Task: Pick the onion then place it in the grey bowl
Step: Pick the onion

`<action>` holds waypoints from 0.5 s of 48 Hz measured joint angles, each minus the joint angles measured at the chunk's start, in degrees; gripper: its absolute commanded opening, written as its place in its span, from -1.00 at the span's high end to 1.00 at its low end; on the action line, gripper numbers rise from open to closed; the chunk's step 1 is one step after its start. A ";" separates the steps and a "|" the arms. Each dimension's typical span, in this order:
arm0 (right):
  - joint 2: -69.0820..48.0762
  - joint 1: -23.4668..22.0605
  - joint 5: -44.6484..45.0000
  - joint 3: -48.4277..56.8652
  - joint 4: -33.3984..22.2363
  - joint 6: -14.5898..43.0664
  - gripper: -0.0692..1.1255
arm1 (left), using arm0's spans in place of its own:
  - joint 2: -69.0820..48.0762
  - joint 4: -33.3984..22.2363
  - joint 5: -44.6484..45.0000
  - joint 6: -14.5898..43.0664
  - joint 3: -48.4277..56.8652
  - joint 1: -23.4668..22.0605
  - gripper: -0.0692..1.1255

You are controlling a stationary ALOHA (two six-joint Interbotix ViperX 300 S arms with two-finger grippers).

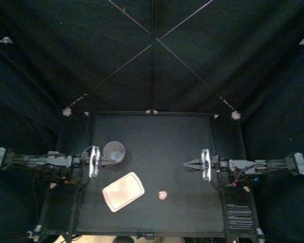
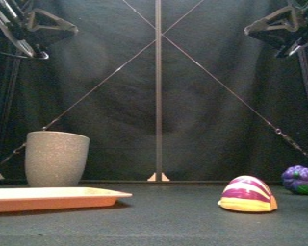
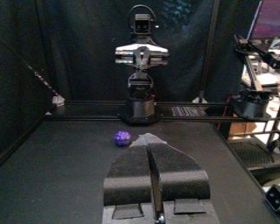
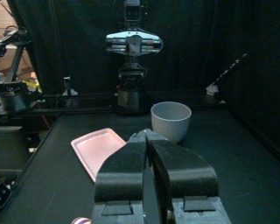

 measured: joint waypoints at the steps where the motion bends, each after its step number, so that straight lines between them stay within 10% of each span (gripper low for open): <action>1: 0.00 0.00 0.09 0.00 0.00 0.09 0.81 | 0.09 0.00 0.00 0.00 0.09 0.00 0.96; 10: 1.05 -0.97 4.04 -0.88 2.37 2.02 0.49 | -0.26 0.00 9.05 0.44 -2.20 1.49 0.86; 24: 5.27 -4.83 12.13 -3.08 12.30 2.64 -0.95 | -0.53 1.23 13.36 0.35 -3.96 4.75 0.71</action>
